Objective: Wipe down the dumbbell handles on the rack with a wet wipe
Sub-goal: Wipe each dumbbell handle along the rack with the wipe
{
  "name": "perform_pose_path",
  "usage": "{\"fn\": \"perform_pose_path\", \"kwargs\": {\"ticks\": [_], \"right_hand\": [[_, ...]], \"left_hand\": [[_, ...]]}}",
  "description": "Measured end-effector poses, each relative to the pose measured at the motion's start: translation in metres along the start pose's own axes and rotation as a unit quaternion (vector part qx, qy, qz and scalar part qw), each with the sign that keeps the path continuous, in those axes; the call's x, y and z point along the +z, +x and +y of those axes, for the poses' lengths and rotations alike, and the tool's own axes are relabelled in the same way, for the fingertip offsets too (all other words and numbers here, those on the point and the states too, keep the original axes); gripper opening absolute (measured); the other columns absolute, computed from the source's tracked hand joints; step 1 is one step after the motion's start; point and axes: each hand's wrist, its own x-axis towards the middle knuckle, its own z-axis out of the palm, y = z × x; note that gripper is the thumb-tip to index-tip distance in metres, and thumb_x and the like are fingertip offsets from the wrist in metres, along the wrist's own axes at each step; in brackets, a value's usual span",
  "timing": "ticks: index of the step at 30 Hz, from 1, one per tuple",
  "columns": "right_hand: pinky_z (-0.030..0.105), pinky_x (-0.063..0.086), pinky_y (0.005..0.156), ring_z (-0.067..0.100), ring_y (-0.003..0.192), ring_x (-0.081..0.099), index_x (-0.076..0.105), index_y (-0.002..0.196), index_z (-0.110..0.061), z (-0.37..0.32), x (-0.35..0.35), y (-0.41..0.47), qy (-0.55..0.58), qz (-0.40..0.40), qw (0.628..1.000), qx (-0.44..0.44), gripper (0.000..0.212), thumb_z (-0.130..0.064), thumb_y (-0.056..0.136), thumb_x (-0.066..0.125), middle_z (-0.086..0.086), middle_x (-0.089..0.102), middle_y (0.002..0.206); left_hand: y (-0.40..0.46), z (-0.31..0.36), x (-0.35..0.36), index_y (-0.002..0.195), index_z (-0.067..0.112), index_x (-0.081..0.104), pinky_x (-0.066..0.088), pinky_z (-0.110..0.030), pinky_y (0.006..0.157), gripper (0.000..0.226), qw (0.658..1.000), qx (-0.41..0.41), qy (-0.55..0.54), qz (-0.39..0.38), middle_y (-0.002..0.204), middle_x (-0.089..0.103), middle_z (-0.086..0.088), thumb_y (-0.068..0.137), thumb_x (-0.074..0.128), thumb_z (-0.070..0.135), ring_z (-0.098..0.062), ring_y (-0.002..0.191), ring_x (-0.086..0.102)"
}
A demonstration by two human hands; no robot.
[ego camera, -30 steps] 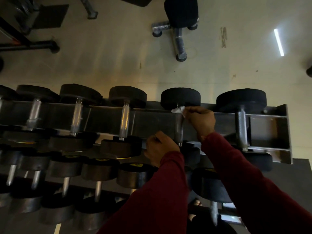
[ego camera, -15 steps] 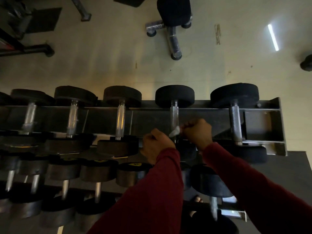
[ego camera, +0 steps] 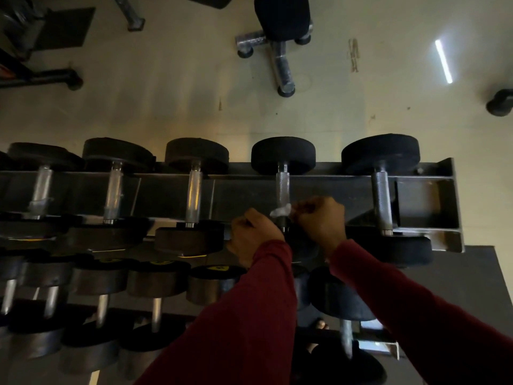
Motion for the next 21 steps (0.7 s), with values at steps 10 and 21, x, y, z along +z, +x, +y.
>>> {"fn": "perform_pose_path", "kwargs": {"ticks": [10, 21], "right_hand": [[0.022, 0.054, 0.064, 0.006, 0.064, 0.064, 0.078, 0.088, -0.020, -0.023, 0.013, 0.037, -0.129, 0.037, 0.953, -0.273, 0.014, -0.029, 0.092, 0.068, -0.002, 0.071, 0.080], [0.033, 0.056, 0.067, 0.021, 0.080, 0.066, 0.073, 0.097, -0.009, -0.048, 0.011, 0.057, -0.380, -0.008, 0.875, -0.302, 0.022, -0.021, 0.099, 0.055, 0.009, 0.066, 0.099]], "left_hand": [[-0.001, 0.001, -0.002, 0.111, 0.014, 0.065, 0.025, -0.029, 0.079, 0.035, 1.000, -0.021, -0.003, -0.016, 0.113, 0.062, -0.009, 0.095, 0.043, 0.037, -0.026, 0.110, 0.048], [-0.003, 0.004, -0.006, 0.118, 0.011, 0.065, 0.021, -0.027, 0.079, 0.038, 0.999, -0.038, -0.003, -0.026, 0.120, 0.062, -0.011, 0.097, 0.045, 0.035, -0.028, 0.116, 0.045]]}}
